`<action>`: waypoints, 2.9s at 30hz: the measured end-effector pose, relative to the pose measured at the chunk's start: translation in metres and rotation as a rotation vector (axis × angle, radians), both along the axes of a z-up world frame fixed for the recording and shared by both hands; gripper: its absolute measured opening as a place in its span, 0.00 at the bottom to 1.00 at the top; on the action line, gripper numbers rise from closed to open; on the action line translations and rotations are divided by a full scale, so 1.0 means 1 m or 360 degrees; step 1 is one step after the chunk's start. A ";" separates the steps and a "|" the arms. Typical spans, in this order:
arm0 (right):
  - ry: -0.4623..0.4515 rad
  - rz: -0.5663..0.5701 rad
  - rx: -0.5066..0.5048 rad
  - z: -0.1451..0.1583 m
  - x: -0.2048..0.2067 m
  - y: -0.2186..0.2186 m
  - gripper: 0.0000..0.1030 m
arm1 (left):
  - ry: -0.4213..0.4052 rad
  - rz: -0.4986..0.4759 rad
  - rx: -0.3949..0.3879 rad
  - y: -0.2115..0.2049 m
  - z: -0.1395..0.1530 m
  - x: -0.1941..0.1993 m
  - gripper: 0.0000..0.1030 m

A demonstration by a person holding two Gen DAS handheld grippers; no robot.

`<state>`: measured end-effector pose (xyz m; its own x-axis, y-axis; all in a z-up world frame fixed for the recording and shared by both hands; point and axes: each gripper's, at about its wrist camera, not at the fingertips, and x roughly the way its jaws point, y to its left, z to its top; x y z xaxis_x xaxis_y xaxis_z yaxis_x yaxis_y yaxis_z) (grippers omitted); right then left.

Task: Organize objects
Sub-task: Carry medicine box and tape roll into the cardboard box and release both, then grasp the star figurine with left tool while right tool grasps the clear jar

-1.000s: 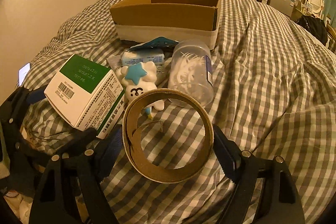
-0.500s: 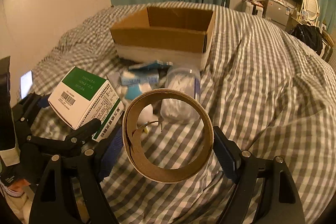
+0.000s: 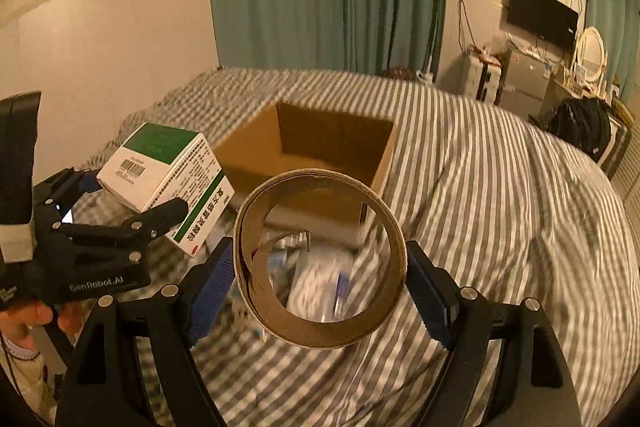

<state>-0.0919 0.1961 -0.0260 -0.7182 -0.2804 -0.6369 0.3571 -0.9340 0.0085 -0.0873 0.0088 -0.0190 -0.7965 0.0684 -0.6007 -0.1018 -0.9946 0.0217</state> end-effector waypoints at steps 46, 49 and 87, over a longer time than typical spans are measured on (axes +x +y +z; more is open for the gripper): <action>0.0018 0.0070 -0.0226 0.008 -0.199 -0.007 1.00 | -0.0086 0.0018 -0.0095 0.026 -0.037 -0.164 1.00; 0.0063 0.0075 -0.0175 0.022 -0.179 -0.001 1.00 | -0.0091 0.0027 -0.0125 0.024 -0.027 -0.151 1.00; -0.0516 0.0124 0.0042 -0.145 -0.072 -0.002 0.63 | -0.0307 0.0282 -0.0132 0.006 -0.097 -0.006 1.00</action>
